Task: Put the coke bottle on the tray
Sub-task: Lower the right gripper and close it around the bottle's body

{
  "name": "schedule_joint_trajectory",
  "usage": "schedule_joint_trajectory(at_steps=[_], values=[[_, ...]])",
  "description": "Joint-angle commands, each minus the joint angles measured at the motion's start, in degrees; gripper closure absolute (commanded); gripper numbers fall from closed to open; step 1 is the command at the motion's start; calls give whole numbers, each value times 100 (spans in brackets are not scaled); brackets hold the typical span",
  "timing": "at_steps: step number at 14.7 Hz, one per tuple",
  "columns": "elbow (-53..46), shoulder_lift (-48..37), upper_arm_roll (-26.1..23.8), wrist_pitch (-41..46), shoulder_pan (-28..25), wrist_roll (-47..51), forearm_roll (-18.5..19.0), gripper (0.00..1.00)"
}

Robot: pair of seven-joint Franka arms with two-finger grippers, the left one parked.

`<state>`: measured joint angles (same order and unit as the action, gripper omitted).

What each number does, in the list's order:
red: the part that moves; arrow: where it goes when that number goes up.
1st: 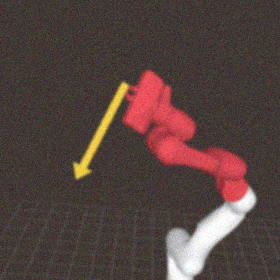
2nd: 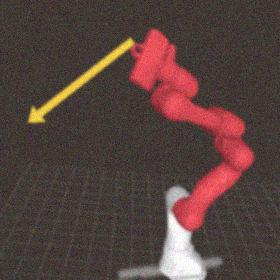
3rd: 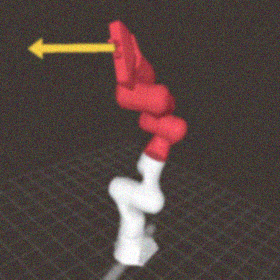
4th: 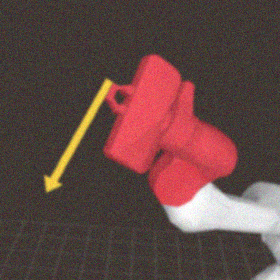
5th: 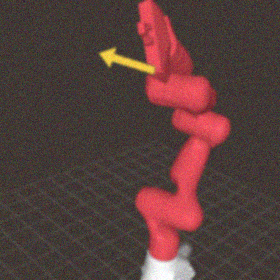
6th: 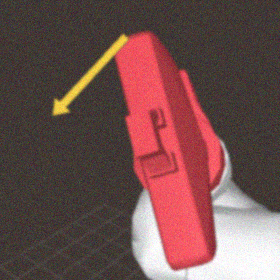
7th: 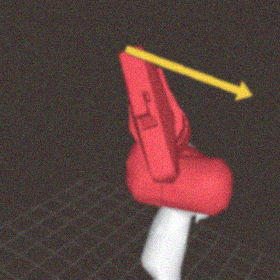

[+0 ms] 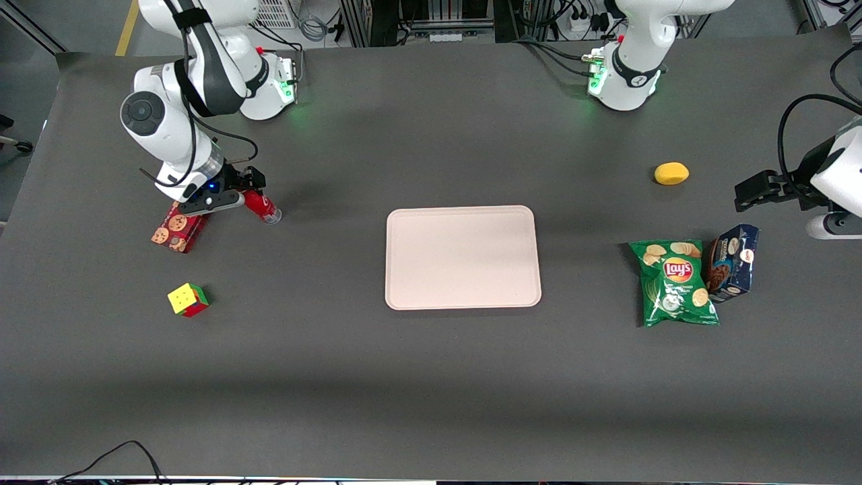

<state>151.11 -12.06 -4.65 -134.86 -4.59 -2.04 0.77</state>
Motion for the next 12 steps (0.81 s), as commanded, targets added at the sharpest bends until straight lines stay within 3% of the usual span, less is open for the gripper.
schedule_joint_trajectory(at_steps=[1, 3, 5, 6, 9, 10, 12], values=[[15, 45, 25, 3, 46, -279, -95, 0], [7, 46, 25, 3, 46, -279, -95, 6], [6, 46, 25, 12, 46, -279, -95, 22], [6, 46, 17, 21, 46, -279, -95, 34], [-29, 37, 17, 117, 46, -279, -95, 87], [-37, 37, 17, 135, 46, -288, -95, 100], [-55, 37, 8, 144, 37, -279, -95, 100]])
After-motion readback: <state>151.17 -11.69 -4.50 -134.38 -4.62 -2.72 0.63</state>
